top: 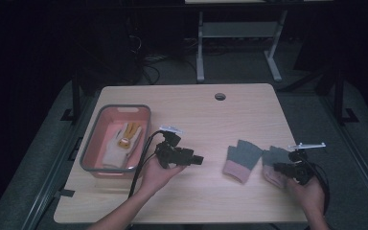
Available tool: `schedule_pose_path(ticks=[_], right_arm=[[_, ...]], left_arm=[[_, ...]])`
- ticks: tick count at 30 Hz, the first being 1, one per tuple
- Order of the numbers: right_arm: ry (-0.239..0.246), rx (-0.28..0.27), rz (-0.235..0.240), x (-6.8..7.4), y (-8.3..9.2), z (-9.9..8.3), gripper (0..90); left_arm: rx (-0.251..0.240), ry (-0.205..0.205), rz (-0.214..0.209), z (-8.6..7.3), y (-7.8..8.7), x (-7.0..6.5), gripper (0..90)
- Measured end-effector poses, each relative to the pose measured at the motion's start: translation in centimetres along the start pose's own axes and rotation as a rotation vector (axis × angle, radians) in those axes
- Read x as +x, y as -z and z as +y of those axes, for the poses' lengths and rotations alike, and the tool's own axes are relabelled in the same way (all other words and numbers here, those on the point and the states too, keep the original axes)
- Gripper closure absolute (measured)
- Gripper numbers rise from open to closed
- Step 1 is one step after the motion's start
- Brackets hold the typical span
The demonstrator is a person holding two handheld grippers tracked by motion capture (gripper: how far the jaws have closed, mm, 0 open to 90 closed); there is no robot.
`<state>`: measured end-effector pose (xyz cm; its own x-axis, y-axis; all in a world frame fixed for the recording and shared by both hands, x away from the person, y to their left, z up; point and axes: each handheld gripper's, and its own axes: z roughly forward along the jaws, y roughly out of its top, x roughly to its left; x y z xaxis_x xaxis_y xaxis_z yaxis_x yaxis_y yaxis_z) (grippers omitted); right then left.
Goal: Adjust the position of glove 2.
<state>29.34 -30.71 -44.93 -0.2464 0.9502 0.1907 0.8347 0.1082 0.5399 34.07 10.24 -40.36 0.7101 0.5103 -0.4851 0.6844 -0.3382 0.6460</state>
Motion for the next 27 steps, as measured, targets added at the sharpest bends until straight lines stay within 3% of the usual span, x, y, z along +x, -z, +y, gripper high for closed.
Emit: schedule_pose_path(ticks=[5,12,16,20,23,27], right_arm=[[0.002,-0.011,0.007,0.6,0.8,0.5,83.1],[0.038,-0.047,0.017,3.0,1.8,1.9,82.9],[0.050,-0.056,0.028,4.0,1.7,2.6,82.8],[0.031,-0.052,0.043,4.9,1.3,2.9,82.8],[0.061,-0.054,0.043,5.5,0.9,3.2,82.7],[0.039,-0.049,0.062,6.4,0.7,3.5,82.5]], left_arm=[[-0.004,0.001,0.005,-0.1,0.2,0.1,36.9],[-0.007,-0.002,0.002,-0.1,0.3,0.0,36.9],[-0.008,-0.004,0.004,-0.1,0.3,0.0,37.0],[-0.008,-0.002,0.006,-0.1,0.1,0.0,37.0],[-0.006,-0.006,0.008,-0.1,0.1,0.0,37.0],[-0.008,-0.005,0.010,-0.1,0.2,0.0,37.0]])
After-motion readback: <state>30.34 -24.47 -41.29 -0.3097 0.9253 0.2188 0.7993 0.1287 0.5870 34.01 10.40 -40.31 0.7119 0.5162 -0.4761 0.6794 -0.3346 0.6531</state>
